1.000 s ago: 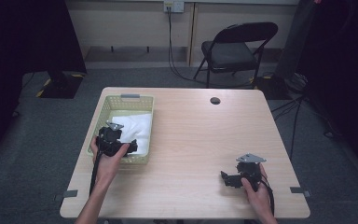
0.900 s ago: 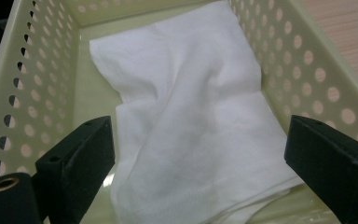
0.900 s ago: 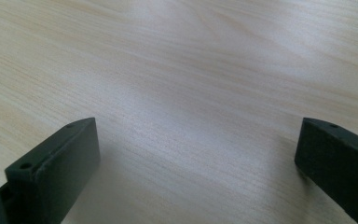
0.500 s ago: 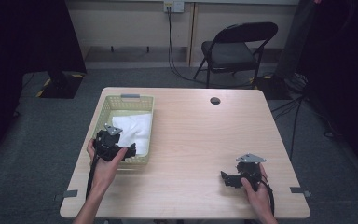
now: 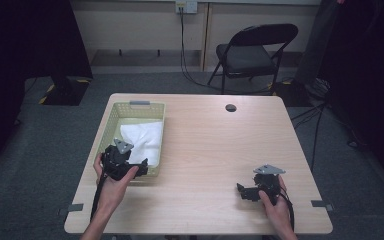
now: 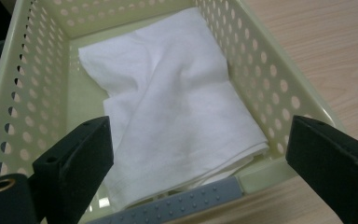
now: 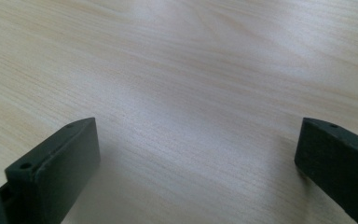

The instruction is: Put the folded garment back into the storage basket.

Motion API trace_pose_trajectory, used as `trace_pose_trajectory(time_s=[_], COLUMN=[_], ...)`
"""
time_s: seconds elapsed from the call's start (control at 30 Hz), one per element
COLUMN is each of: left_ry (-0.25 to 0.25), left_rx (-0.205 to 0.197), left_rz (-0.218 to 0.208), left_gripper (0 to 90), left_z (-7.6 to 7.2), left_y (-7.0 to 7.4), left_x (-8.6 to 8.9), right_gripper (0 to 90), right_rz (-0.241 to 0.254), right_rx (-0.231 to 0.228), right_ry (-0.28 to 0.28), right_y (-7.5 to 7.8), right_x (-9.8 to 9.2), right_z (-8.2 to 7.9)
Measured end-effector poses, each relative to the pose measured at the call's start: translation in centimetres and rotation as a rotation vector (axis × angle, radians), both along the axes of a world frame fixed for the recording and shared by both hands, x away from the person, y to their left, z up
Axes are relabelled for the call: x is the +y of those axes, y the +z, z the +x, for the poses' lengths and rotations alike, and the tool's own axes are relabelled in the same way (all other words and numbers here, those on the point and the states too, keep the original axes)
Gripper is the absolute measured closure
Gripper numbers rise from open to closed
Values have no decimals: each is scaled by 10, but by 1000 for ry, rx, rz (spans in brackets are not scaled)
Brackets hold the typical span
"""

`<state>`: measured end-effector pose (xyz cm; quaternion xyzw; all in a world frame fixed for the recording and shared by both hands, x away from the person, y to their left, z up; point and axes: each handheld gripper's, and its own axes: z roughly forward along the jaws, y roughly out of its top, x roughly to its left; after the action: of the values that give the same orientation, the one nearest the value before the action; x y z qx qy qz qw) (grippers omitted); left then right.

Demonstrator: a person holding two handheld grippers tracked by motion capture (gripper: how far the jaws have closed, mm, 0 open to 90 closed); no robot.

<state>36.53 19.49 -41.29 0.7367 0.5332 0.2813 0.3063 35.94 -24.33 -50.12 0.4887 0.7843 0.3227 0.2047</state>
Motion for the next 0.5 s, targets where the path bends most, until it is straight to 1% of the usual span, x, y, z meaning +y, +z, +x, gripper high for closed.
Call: trace_pose_trajectory(time_s=[0.03,0.07,0.1,0.17,0.2,0.33,0.4,0.5], left_ry=[11,11,9,8,2,-4,-8,-19], left_rx=[-11,-8,-8,-3,0,0,-2,6], left_rz=[-2,-13,-34,-42,-49,-52,-45,-46], left_gripper=[69,68,68,67,67,67,67,67], left_z=[-2,-3,-5,-7,-10,-16,-19,-24], left_y=[0,-1,-1,-2,-4,-6,-6,-7], left_x=[0,0,1,1,2,3,2,1], right_gripper=[0,0,0,0,0,0,0,0], right_rz=[0,0,0,0,0,0,0,0], right_rx=[0,1,1,1,1,0,0,0], right_ry=[0,1,1,1,1,2,2,1], right_y=[0,0,0,0,0,0,0,0], right_x=[0,0,0,0,0,0,0,0], right_z=[0,0,0,0,0,0,0,0])
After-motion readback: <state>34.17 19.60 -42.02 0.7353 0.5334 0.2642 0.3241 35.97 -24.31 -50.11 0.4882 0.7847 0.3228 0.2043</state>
